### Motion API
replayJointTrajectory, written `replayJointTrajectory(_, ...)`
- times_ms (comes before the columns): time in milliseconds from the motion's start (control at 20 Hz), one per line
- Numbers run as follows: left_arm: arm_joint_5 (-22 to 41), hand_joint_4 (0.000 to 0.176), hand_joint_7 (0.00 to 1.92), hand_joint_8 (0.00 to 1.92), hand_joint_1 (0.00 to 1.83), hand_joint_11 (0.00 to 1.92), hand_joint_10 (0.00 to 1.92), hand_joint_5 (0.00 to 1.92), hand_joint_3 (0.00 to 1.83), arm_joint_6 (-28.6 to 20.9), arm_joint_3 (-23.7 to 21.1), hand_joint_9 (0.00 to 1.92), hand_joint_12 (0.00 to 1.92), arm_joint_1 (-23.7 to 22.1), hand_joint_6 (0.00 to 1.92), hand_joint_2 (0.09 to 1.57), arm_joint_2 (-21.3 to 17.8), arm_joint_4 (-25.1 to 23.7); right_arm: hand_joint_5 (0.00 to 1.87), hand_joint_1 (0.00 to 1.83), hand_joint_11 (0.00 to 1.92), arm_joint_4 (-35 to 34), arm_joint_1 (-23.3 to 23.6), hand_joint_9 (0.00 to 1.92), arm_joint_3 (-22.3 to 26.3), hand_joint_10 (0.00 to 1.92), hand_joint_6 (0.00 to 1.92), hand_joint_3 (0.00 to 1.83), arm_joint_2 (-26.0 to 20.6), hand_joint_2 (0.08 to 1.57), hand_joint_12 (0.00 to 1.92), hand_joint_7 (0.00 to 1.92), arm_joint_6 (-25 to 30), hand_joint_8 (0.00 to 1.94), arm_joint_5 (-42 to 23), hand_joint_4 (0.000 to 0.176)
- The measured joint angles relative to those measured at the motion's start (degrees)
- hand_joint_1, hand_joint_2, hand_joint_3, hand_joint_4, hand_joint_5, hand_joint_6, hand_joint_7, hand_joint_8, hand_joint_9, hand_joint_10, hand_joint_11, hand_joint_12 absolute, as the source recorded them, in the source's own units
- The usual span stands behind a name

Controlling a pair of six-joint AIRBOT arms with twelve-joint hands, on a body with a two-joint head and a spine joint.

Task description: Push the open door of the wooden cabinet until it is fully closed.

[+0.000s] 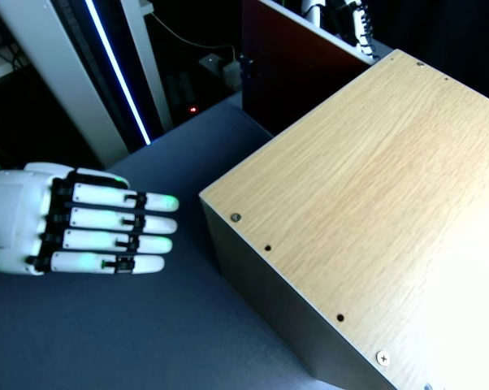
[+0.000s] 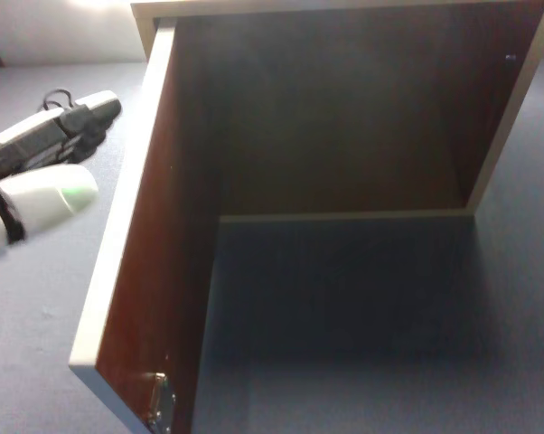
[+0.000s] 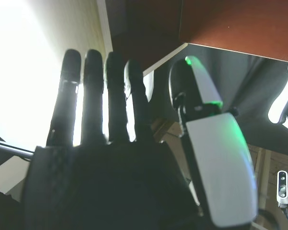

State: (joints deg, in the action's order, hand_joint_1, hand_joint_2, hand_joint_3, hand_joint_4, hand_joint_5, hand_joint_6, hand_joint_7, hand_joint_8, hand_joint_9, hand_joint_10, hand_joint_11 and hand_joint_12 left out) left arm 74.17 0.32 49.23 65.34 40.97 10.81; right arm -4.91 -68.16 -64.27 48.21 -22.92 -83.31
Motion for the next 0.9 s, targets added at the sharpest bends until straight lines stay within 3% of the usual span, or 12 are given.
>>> replayJointTrajectory(200,-0.11,0.000,0.07,0.00,0.00,0.04,0.00,0.05,0.01,0.00,0.04,0.08,0.11,-0.07,0.00,1.44,0.00,-0.07,0.24,0.53,0.00,0.02,0.00,0.17,0.00,0.00,0.00,0.01,0.04,1.34,0.46,0.20,0.00,0.00,0.02,0.000)
replayJointTrajectory(400,-2.05,0.000,0.08,0.00,0.00,0.07,0.00,0.05,0.00,-0.02,0.04,0.09,0.07,-1.05,0.00,1.47,0.22,-3.41,0.26,0.56,0.03,0.02,0.00,0.20,-0.07,0.01,0.00,0.01,0.33,1.36,0.47,0.22,0.00,0.01,0.02,0.000)
replayJointTrajectory(900,-5.88,0.000,0.07,0.00,0.00,0.05,0.00,0.05,0.00,-0.02,0.85,0.08,0.06,-3.56,0.01,1.46,2.23,-7.04,0.26,0.48,0.00,0.07,0.00,0.18,-0.66,0.00,0.00,0.00,0.87,1.37,0.44,0.21,0.28,0.00,0.11,0.000)
